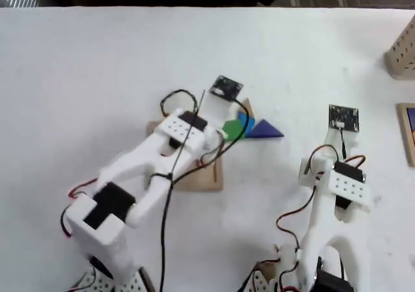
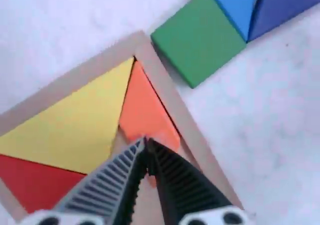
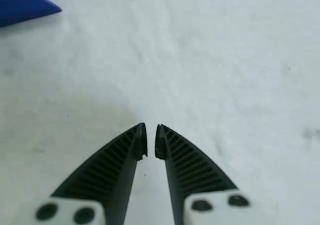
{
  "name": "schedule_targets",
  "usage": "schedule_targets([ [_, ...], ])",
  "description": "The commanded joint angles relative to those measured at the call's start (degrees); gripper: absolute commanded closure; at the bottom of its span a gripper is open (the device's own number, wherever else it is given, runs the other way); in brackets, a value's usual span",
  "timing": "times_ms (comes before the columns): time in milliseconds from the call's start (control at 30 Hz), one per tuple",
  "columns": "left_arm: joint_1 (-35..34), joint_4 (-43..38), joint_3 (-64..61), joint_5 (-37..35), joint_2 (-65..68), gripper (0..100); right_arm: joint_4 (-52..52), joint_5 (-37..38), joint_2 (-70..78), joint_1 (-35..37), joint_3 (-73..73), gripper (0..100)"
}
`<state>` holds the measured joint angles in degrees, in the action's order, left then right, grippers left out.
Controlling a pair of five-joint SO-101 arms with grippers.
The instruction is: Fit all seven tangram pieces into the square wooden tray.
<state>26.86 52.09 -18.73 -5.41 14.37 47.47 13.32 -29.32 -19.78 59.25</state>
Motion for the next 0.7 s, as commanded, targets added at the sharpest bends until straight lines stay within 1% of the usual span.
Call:
schedule_targets([
  [0, -2.3, 0.1, 3.3, 0.7, 0.0, 98, -0.6, -0.4, -1.4, -0.2, -2.5, 95.4],
  [133, -4.0, 0.6, 4.9, 1.3, -0.5, 98, -0.6, -0.4, -1.4, -0.2, -2.5, 95.4],
  [233, -3.5, 4.7, 8.4, 4.9, -0.6, 98, -0.7, -0.4, -1.4, -0.2, -2.5, 95.4],
  [467, -3.6, 14.2, 16.3, 5.5, -0.7, 98, -0.7, -0.4, -1.4, -0.2, -2.5, 95.4],
  [567, -3.6, 15.3, 15.5, 5.7, -3.6, 98, -0.7, -0.4, -1.5, -0.1, -2.5, 95.4],
  [667, -3.6, 14.9, 11.0, 6.9, -10.7, 98, -0.7, -0.4, -1.5, 0.0, -2.5, 95.4],
])
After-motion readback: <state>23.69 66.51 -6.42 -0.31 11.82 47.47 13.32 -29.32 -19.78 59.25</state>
